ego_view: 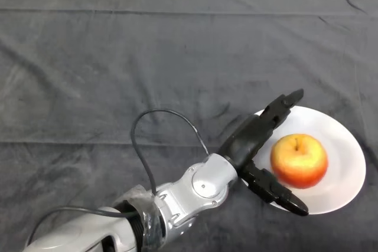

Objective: Move the apple to the plate

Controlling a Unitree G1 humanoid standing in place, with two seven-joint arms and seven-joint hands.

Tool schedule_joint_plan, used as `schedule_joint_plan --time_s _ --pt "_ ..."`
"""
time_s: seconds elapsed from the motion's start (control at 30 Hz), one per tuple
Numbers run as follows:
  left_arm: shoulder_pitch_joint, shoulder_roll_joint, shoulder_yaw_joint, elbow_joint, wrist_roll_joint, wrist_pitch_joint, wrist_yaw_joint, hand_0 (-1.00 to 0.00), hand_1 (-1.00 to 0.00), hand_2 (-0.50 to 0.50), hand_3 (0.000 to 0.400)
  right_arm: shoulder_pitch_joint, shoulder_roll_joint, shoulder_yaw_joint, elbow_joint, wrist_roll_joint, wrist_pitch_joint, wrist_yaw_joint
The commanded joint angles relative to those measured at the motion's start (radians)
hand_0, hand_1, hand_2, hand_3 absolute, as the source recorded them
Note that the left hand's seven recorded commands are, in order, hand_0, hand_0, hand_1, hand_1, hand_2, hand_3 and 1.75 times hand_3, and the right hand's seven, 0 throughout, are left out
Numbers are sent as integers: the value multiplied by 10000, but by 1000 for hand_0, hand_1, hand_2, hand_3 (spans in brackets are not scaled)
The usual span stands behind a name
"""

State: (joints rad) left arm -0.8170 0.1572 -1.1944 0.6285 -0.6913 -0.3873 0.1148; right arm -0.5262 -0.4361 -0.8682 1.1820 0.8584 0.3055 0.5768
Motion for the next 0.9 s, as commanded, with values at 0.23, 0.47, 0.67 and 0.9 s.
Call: schedule_joint_plan --time_s 0.23,0.47,0.67,0.9 --pt "85 1299 1285 -2048 -390 -65 -786 0 0 0 0 -81 -223 -180 215 105 -79 26" --pt "507 2440 2289 -4132 -240 458 -581 0 0 0 0 -75 -213 -176 193 100 -80 17" --pt "1145 3276 3016 -5968 329 860 28 0 0 0 0 -67 -202 -171 167 96 -81 6" --pt "1744 4183 4090 -6782 989 806 11 0 0 0 0 -56 -188 -165 133 92 -80 -10"
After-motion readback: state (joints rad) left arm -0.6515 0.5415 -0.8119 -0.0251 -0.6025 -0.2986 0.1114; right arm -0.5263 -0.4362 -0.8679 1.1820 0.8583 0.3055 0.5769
